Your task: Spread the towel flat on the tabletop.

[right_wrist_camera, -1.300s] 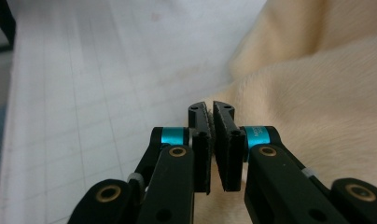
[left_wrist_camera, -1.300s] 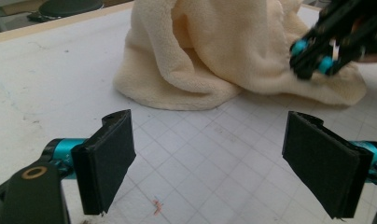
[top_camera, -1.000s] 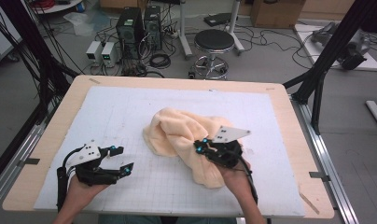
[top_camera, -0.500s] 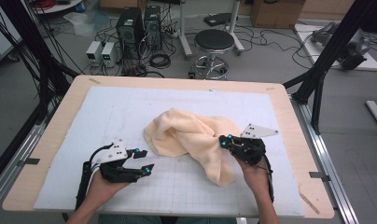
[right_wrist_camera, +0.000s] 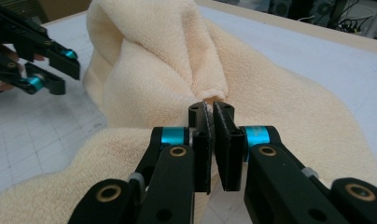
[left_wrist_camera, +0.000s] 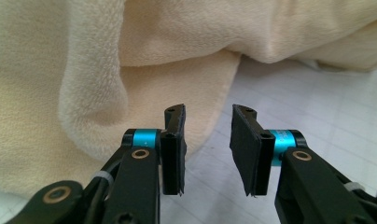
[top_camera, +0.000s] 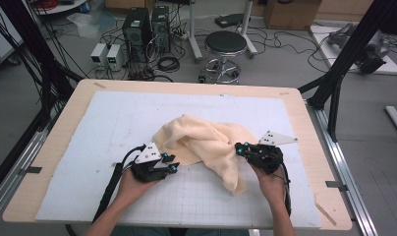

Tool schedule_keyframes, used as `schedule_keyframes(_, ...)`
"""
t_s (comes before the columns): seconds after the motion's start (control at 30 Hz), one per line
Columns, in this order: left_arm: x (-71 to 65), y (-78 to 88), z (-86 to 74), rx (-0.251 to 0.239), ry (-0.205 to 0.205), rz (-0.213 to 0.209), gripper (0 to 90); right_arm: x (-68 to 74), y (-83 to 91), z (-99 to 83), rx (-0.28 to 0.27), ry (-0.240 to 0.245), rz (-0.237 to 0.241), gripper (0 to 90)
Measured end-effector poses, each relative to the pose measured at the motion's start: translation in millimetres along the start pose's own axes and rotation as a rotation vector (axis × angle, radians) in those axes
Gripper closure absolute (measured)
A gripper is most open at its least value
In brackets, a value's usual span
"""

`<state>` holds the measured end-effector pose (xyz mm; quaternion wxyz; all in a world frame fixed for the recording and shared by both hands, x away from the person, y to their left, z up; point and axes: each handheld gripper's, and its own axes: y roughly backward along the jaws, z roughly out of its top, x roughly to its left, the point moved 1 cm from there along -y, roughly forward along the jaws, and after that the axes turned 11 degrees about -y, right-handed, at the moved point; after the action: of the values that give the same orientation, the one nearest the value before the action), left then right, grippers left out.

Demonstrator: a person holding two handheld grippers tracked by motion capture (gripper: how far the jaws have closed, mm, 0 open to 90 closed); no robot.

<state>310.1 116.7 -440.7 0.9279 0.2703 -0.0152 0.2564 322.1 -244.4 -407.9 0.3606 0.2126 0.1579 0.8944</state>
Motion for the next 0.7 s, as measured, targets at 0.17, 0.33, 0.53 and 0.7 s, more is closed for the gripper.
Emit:
schedule_keyframes(0.17,3.9,-15.1,3.8,0.07,-0.018,-0.008,62.0,-0.7,-2.5,-0.1,-0.002,0.004,0.006,86.4)
schedule_keyframes(0.33,0.4,-29.8,5.9,0.119,-0.037,0.001,62.4,1.1,-4.0,0.0,0.003,0.004,0.01,86.4)
schedule_keyframes(0.53,1.3,-33.6,4.1,0.145,-0.034,0.02,69.4,1.5,-5.3,0.0,0.001,0.007,0.017,86.3)
schedule_keyframes(0.7,-1.6,-34.1,5.1,0.149,-0.067,0.037,77.0,1.3,-5.5,0.2,-0.003,0.006,0.021,86.3)
